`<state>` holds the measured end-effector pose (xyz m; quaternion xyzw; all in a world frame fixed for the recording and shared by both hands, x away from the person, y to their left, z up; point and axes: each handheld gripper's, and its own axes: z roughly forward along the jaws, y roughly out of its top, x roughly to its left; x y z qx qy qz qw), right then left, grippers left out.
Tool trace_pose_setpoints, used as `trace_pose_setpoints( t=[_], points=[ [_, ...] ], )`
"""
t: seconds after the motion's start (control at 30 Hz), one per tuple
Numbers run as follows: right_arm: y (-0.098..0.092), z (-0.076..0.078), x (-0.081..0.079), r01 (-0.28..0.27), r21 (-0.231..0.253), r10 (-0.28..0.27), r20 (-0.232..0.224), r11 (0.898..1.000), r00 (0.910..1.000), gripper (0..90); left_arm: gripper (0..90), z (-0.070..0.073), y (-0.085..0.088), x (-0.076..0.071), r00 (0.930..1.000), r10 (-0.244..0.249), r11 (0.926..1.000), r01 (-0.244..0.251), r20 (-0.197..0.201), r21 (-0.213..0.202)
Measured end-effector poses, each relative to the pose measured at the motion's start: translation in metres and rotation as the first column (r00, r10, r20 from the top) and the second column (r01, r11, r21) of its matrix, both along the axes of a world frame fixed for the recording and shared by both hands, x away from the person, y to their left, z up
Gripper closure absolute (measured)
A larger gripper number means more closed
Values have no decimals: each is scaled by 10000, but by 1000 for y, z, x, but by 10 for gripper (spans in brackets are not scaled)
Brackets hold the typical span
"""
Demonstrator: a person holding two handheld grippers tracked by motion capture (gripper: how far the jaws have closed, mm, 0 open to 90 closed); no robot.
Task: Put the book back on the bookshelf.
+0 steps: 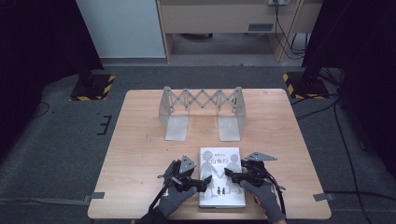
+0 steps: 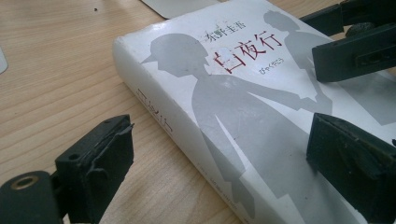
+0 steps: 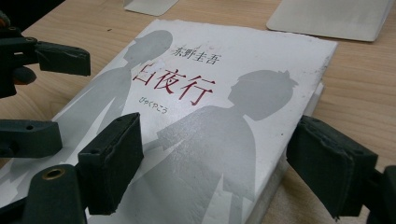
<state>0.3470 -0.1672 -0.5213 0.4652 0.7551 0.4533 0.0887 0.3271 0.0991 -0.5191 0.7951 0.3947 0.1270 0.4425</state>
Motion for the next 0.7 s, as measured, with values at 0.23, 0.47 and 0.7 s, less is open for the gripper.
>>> trace_pose_setpoints(
  t=[0.23, 0.47, 0.7],
  points=[
    [-3, 8, -2, 76, 340, -93, 503, 9994, 9987, 215, 66, 1, 2, -1, 10000, 42, 9998, -42, 30, -179],
    [-1, 15, -3, 178, 916, -280, 1111, 9956, 9934, 241, 62, 2, 4, -1, 10000, 70, 9991, -71, -40, -409],
    [6, 13, -1, 153, 956, -270, 1222, 9953, 9921, 258, 57, 1, 6, 0, 9999, 88, 9987, -91, -70, -508]
  ],
)
